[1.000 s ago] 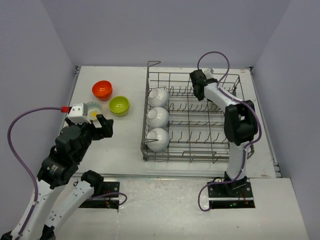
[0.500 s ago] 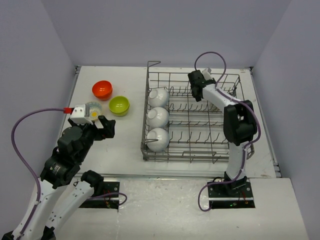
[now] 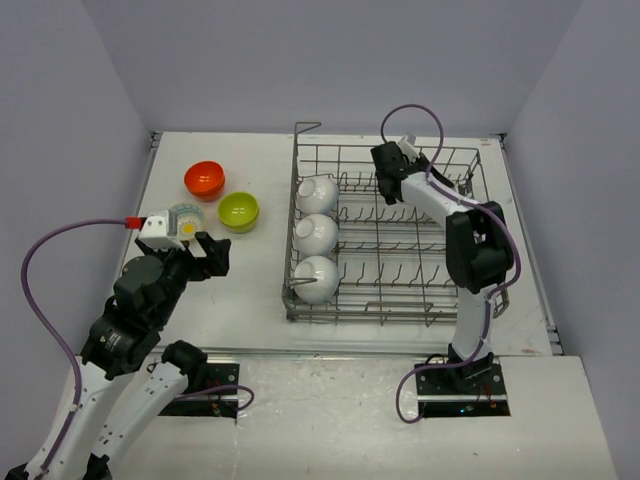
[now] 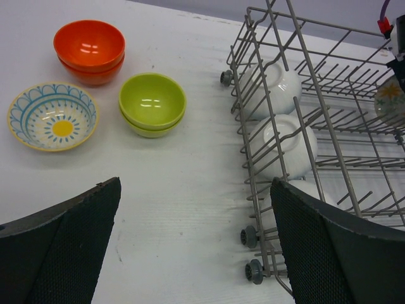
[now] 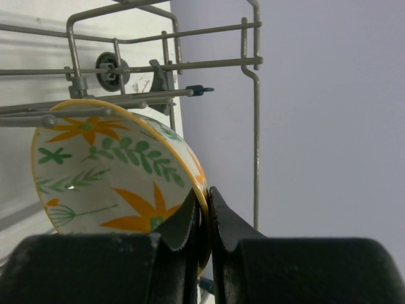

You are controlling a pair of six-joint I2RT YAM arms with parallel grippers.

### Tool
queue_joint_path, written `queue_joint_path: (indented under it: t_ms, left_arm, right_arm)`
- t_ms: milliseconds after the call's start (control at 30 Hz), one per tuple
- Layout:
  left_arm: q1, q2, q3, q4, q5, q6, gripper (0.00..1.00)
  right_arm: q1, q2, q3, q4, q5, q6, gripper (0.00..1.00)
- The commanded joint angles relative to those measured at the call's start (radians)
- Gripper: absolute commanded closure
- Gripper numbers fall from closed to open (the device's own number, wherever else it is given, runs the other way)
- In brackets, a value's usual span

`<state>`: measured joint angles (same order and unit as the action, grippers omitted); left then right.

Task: Unload the bowls from the dish rack

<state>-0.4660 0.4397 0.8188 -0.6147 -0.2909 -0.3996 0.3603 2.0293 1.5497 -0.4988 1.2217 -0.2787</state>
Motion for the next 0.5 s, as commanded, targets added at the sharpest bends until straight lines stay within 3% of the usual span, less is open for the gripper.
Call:
queue_joint_path:
  t_ms: [0, 467]
  left_arm:
    - [0.0, -0.006, -0.009, 0.046, 0.006, 0.024, 0.0]
    - [0.0, 0.01, -0.004, 0.043, 0.005, 0.022, 0.0]
  right_arm:
    - [0.0, -0.118, 0.052, 0.056, 0.147, -0.054, 1.0]
    - [0.017, -0.273, 0.095, 0.088, 0.119, -0.11, 1.0]
